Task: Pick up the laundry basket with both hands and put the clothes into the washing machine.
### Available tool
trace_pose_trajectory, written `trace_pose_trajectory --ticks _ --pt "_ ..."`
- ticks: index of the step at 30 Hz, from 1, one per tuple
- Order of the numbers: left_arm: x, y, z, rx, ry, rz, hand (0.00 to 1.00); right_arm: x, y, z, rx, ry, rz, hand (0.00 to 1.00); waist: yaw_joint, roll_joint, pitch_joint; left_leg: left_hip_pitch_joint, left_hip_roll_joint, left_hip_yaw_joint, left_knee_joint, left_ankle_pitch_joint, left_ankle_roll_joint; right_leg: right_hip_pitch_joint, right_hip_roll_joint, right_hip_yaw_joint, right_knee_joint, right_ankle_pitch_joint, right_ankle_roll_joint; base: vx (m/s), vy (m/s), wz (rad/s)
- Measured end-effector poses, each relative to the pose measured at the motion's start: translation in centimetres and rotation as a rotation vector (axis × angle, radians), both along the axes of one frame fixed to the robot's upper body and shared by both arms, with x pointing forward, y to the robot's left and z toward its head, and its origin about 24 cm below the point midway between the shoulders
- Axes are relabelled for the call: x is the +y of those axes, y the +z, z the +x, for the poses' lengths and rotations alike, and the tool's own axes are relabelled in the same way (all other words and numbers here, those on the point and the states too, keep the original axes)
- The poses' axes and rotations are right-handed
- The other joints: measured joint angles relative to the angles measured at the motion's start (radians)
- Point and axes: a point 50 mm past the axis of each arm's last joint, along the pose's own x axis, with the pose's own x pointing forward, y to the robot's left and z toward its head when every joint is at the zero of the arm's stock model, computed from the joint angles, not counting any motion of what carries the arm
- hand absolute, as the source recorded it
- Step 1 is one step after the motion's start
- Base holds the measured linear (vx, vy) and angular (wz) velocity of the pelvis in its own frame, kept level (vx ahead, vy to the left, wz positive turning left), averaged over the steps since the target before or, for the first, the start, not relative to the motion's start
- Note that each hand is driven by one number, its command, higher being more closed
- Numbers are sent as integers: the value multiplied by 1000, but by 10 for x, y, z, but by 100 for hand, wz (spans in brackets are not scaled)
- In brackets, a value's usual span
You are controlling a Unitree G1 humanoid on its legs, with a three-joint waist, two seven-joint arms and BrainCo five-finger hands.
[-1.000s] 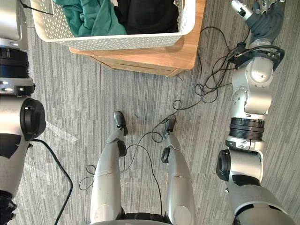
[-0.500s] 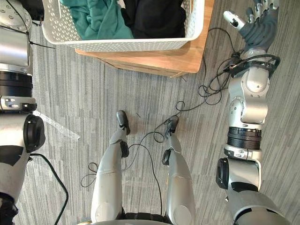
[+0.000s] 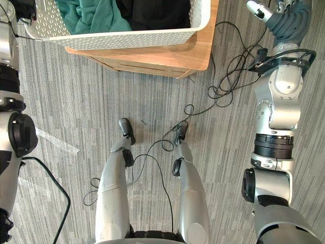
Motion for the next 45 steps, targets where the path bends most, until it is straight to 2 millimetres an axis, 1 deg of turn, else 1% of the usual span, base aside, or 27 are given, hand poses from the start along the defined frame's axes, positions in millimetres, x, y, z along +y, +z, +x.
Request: trace_pose_trajectory --ticks 2,5,10,15,17,21,25,27,29,32,35,38,42,45 --pt "4 1 -2 -2 5 8 0 1 3 0 -4 12 -19 0 1 0 0 -4 3 3 4 0 0 -5 1 0 -2 4 -2 -21 -40 -8" --pt "8 0 -3 -2 14 2 0 6 2 1 4 50 -22 0 1 -2 -1 -9 14 3 18 -9 -4 -6 9 5 -2 4 -3 -10 -53 -8" --pt "10 1 -4 -15 29 -5 0 10 1 3 10 63 -44 0 0 -3 -1 -12 16 8 17 -9 -4 -12 10 7 -2 4 -3 -1 -53 -4" --pt "10 2 -6 -49 26 -48 0 11 3 2 5 63 -45 0 -2 -3 -1 -19 16 9 16 -9 -4 -20 10 7 -1 8 -2 5 -43 -1" --pt "12 2 -7 -50 16 -61 0 15 9 -3 -29 73 -55 0 -3 -3 -1 -16 16 11 10 -8 -4 -20 9 7 -3 8 -2 4 -48 0" --pt "12 3 -8 -51 16 -67 0 17 15 -4 -50 80 -57 0 -5 -3 -2 -15 15 10 11 -8 -4 -18 10 7 -2 8 -2 3 -45 0" --pt "15 12 -12 -86 55 -113 0 22 11 -1 -43 103 -36 0 -11 -3 -2 -15 13 9 10 -8 -4 -18 8 6 -2 8 -2 0 -39 2" --pt "20 16 -16 -131 90 -154 0 24 5 1 -31 109 -26 0 -17 -4 -2 -15 12 8 10 -8 -4 -16 8 5 -2 9 -2 3 -40 3" --pt "31 17 -22 -177 117 -230 0 24 -2 1 -31 106 -18 0 -25 -5 -3 -15 11 4 9 -8 -4 -13 8 1 -3 9 -2 1 -8 2" --pt "48 14 -28 -218 112 -370 0 16 -9 -1 -28 75 18 0 -25 -6 -2 -5 10 7 -6 -4 -8 -8 8 1 -12 9 -2 0 0 0" --pt "58 6 -29 -223 88 -466 0 15 -21 0 -1 69 42 0 -22 -12 -3 23 10 12 -29 0 -13 17 11 0 -37 10 1 13 -48 1" --pt "65 -1 -29 -229 82 -527 0 17 -20 -2 -9 66 41 0 -26 -12 -3 31 11 19 -41 3 -17 17 12 4 -41 11 2 28 -58 -4" --pt "64 -9 -24 -191 51 -536 0 17 -20 -2 -9 67 39 0 -29 -12 -3 31 16 18 -41 2 -18 17 18 3 -41 11 2 30 -57 -3" --pt "59 -16 -18 -146 14 -512 0 17 -19 -2 -12 70 37 0 -27 -12 -3 31 19 18 -40 2 -18 18 21 3 -41 11 2 1 -44 -1"
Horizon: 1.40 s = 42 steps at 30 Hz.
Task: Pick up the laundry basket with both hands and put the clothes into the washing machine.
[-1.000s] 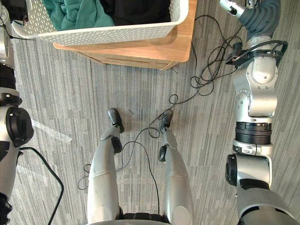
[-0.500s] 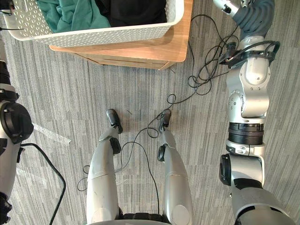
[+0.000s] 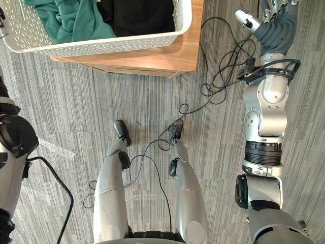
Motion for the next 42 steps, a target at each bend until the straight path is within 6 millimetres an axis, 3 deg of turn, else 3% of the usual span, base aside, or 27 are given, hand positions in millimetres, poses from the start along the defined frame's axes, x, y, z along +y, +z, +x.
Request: trace_pose_trajectory --ticks 5,12,17,27,34,37,42 --pt "-15 -18 15 127 -67 136 0 0 2 0 2 1 -5 0 6 0 0 -2 6 -2 8 0 0 0 5 -2 0 0 0 -13 -41 -2" --pt "-33 -17 22 233 -78 373 0 0 11 -1 -11 15 -55 0 27 0 0 -8 7 -2 13 -1 -1 -4 5 -2 0 0 0 -3 -43 -1" --pt "-31 -17 22 287 -34 461 0 3 15 0 -9 25 -62 0 26 0 0 -9 8 -1 16 -2 -2 -6 5 1 3 0 0 1 -32 -1" --pt "-43 -4 21 272 -6 538 0 -3 40 10 6 -49 -86 0 30 0 0 -52 8 -7 55 -7 6 -48 -3 3 43 0 -1 -9 -8 0" --pt "-70 -4 31 242 -90 521 0 -22 62 34 70 -74 82 0 56 0 0 -59 0 -8 63 -7 9 -57 -13 1 54 0 -2 -20 -21 1" --pt "-72 -5 31 228 -98 503 0 -11 63 50 129 -6 118 0 57 0 0 -59 -2 -10 63 -7 9 -57 -14 1 54 0 -2 -4 -47 0" --pt "-75 -4 32 213 -109 493 0 25 55 74 262 139 60 0 59 1 0 -59 -7 -12 61 -7 9 -57 -17 0 53 0 -2 -1 -42 2"
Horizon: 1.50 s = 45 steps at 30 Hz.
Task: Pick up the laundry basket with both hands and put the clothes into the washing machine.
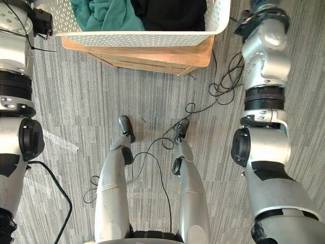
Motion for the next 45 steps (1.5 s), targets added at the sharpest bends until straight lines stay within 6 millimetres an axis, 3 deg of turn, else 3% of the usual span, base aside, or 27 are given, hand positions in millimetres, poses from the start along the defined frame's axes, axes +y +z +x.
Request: trace_pose_trajectory --ticks 3,15,16,17,22,28,34,38,43,45 --pt "-3 0 1 -6 -9 -8 0 20 -3 8 48 57 -54 0 1 0 0 -1 -1 0 0 0 0 0 -3 -1 -1 0 0 -4 -38 2" --pt "0 4 2 -1 6 -25 0 32 2 16 122 13 -258 0 -1 3 -1 -4 -4 -14 1 0 0 20 -1 -26 -31 12 -16 -3 -40 1" --pt "0 4 2 0 6 -25 100 32 4 16 126 1 -281 0 -1 3 -1 -4 -4 -14 1 0 0 20 -1 -26 -32 12 -16 4 -35 0" --pt "0 4 3 3 6 -25 100 32 5 17 134 -17 -317 100 1 3 -1 -4 -4 -15 1 1 -1 21 -1 -27 -32 13 -16 3 -43 1" --pt "-6 4 6 33 24 13 100 27 8 18 179 -131 -480 100 8 6 -2 -4 -6 -28 0 3 -4 28 4 -36 -34 13 -17 2 -44 3" --pt "-25 13 6 21 52 156 100 3 12 14 199 -265 -539 100 30 13 0 -5 -22 -55 -31 27 -8 36 -3 -70 -37 10 -21 12 -44 14" --pt "-33 20 -3 -55 115 315 100 -13 17 5 137 -354 -450 100 51 30 8 -2 -23 -56 -29 29 -6 35 -12 -73 -20 4 -23 11 -22 3" --pt "-35 4 -11 -95 186 543 100 -25 3 -6 87 -388 -342 100 54 42 15 48 -38 -56 -34 29 -6 35 -42 -73 87 -61 -16 17 -36 14" --pt "-39 -21 -20 -113 212 725 100 -38 -3 -41 -75 -463 -275 100 48 42 15 136 -58 -54 -42 25 -3 86 -72 -70 170 -118 -5 7 -27 17" --pt "-50 -35 -30 -171 145 703 100 -51 -17 -68 -145 -515 -253 100 40 42 14 215 -81 -54 -67 24 -3 136 -100 -74 219 -164 -7 13 -30 32"
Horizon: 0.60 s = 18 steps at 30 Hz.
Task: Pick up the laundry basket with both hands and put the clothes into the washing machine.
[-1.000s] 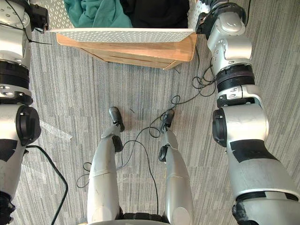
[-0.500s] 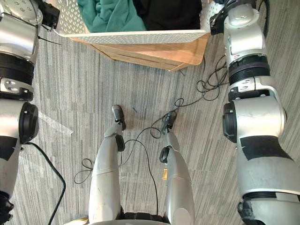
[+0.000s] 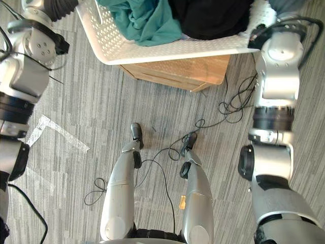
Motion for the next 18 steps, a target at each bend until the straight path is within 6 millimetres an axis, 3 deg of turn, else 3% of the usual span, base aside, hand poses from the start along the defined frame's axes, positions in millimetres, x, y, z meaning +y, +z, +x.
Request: trace_pose_trajectory --ticks 3,6,7,9,12,13,14,18 --pt "-1 -13 -21 -85 -93 -81 100 -4 -20 -26 -52 -17 -9 100 -20 3 -7 71 -16 -2 -4 -16 -10 53 -24 -3 48 -50 0 31 -46 26" --pt "-3 -65 -40 -75 -184 -237 100 -4 -69 -48 -16 -23 -26 100 -28 10 -92 129 -29 -1 -8 -41 -17 94 -41 0 82 -96 11 104 -59 9" --pt "-4 -95 -47 -26 -205 -313 100 -3 -93 -53 44 -19 -33 100 -34 12 -119 172 -36 -1 -9 -53 -23 129 -45 1 98 -116 18 167 -65 8" --pt "-5 -128 -53 52 -206 -401 100 0 -120 -56 131 -1 -23 100 -44 12 -150 212 -38 -6 -10 -66 -30 164 -48 0 110 -137 20 132 -69 6" --pt "-14 -197 -71 243 -186 -604 100 3 -184 -69 351 31 43 100 -49 12 -215 281 -40 -10 -13 -94 -42 225 -44 -1 126 -178 20 139 -97 3" --pt "-15 -207 -75 271 -177 -633 100 4 -194 -72 387 34 54 100 -50 12 -220 296 -40 -10 -14 -99 -44 237 -43 -1 128 -183 20 107 -73 0" --pt "-15 -229 -87 335 -143 -700 100 7 -217 -80 479 42 64 100 -58 12 -227 336 -40 -10 -19 -111 -48 272 -39 2 125 -193 22 76 -45 -3" --pt "-13 -272 -116 488 -77 -801 100 14 -265 -96 674 80 115 100 -84 11 -281 428 -41 -1 -65 -119 -53 353 -24 7 71 -192 25 93 -14 -8"
